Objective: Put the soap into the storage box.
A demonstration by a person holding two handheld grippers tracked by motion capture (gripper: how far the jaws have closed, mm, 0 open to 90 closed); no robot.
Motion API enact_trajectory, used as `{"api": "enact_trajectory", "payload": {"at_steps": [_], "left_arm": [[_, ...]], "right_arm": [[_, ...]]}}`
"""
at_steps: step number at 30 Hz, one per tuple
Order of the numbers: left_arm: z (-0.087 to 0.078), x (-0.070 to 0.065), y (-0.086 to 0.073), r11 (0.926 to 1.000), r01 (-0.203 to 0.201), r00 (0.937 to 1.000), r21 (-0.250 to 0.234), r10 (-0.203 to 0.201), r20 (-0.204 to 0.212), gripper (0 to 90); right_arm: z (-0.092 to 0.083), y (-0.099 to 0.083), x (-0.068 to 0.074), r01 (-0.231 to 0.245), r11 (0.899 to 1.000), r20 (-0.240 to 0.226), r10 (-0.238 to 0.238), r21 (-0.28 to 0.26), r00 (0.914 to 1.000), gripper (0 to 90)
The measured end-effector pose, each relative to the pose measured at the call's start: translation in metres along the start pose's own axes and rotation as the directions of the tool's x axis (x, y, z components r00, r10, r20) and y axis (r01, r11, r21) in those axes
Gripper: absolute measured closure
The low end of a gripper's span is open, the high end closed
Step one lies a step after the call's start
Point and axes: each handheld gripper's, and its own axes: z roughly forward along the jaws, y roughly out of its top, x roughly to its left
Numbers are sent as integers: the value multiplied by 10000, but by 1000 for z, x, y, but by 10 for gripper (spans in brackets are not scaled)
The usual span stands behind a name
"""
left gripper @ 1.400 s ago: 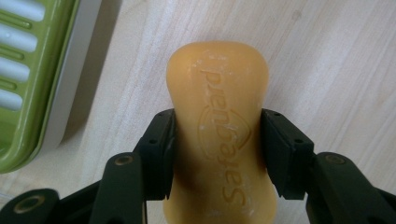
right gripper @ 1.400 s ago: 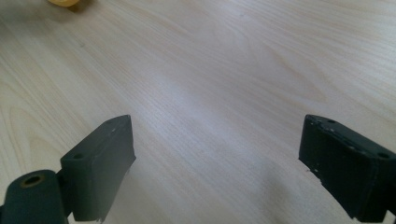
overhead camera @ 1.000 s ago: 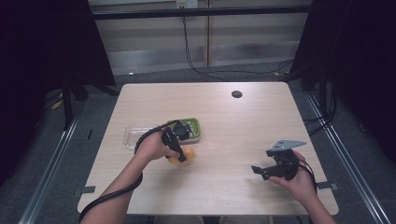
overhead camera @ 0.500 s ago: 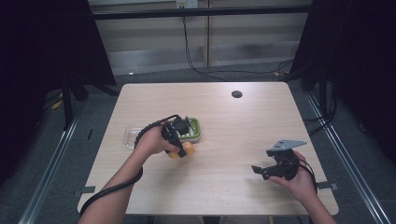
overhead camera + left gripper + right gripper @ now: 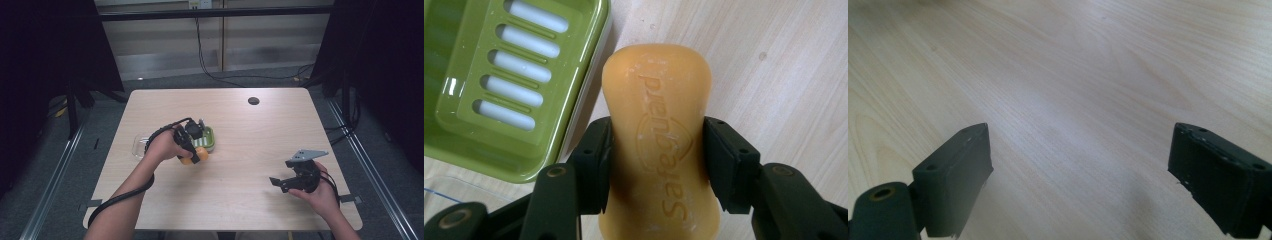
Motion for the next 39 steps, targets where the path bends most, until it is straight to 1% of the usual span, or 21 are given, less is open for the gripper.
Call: {"api": "enact_trajectory", "payload": {"at_steps": [1, 5, 7, 9, 10, 11, 12, 13, 15, 18, 19, 20, 23, 24, 29, 30, 33, 34, 36, 37, 39], "left_arm": [[-1, 0, 0, 10000, 48, 9999, 87, -49, 158, 490], [-2, 1, 1, 10000, 68, 10000, -48, -68, -50, 490], [-4, 3, 2, 10000, 70, 10000, 53, -70, 58, 490], [-5, 4, 3, 10000, -9, 9999, -71, 8, -115, 490], [-5, 4, 3, 9999, 80, 9999, -130, -82, -118, 490], [-7, 5, 4, 9999, 105, 9999, -15, -105, 49, 490], [-7, 5, 4, 10000, 26, 9999, -86, -28, -141, 490], [-7, 6, 4, 9999, 21, 9999, -126, -23, -156, 490], [-8, 6, 4, 9997, 170, 9998, -171, -172, -125, 490], [-9, 9, 6, 9999, 65, 9999, -78, -66, -159, 490], [-10, 9, 6, 9999, 137, 9998, -86, -138, -128, 489], [-10, 10, 7, 10000, 57, 10000, -18, -57, -49, 490], [-10, 11, 7, 9997, 202, 9996, -167, -205, -177, 490], [-11, 12, 8, 9998, 99, 9997, -156, -102, -218, 490], [-14, 15, 9, 9998, 141, 9998, -112, -142, -111, 489], [-14, 15, 9, 9995, 190, 9996, -233, -195, -219, 490], [-15, 16, 10, 9997, 157, 9995, -182, -162, -256, 490], [-16, 18, 11, 10000, 53, 9998, -31, -53, -167, 490], [-15, 18, 11, 9996, 232, 9995, -177, -235, -204, 490], [-17, 20, 12, 10000, 62, 9999, -3, -62, -101, 490], [-15, 19, 12, 9997, 214, 9995, -153, -218, -213, 489]], "right_arm": [[0, 0, 0, 2, 10000, 5, -2, 9, 10000, 98], [0, 0, 1, 7, 10000, -36, -7, 25, 10000, 98], [0, 0, 1, 70, 10000, -37, -70, 21, 10000, 98], [1, 0, 1, 101, 9999, -57, -101, 25, 9999, 98], [1, 0, 1, 85, 10000, -45, -86, -4, 10000, 98], [1, 0, 1, 80, 10000, -60, -80, 4, 9999, 98], [1, 0, 1, 65, 10000, -56, -65, 4, 10000, 98], [1, 0, 1, 113, 9999, -38, -113, 20, 9999, 98], [0, 0, 1, 138, 9999, -29, -138, -1, 9999, 98], [0, 0, 1, 102, 9999, -15, -102, 16, 9999, 98], [0, 0, 1, 105, 9999, -3, -105, 9, 9999, 98], [0, 0, 1, 100, 10000, 6, -100, -6, 10000, 98], [0, 0, 1, 128, 9999, 6, -128, -19, 9999, 98], [0, 0, 1, 133, 9999, -2, -133, -14, 9999, 98], [0, 0, 0, 109, 9999, -7, -109, 9, 9999, 98], [0, 0, 1, 87, 10000, -13, -87, 24, 10000, 98], [0, 0, 0, 117, 9999, -14, -117, 25, 9999, 98], [0, 0, 1, 93, 10000, -16, -93, 34, 10000, 98], [0, 0, 0, 122, 9999, 0, -122, 12, 9999, 98], [0, 0, 0, 144, 9999, 13, -144, -20, 9999, 98], [0, 0, 0, 157, 9999, -5, -157, -4, 9999, 98]]}}
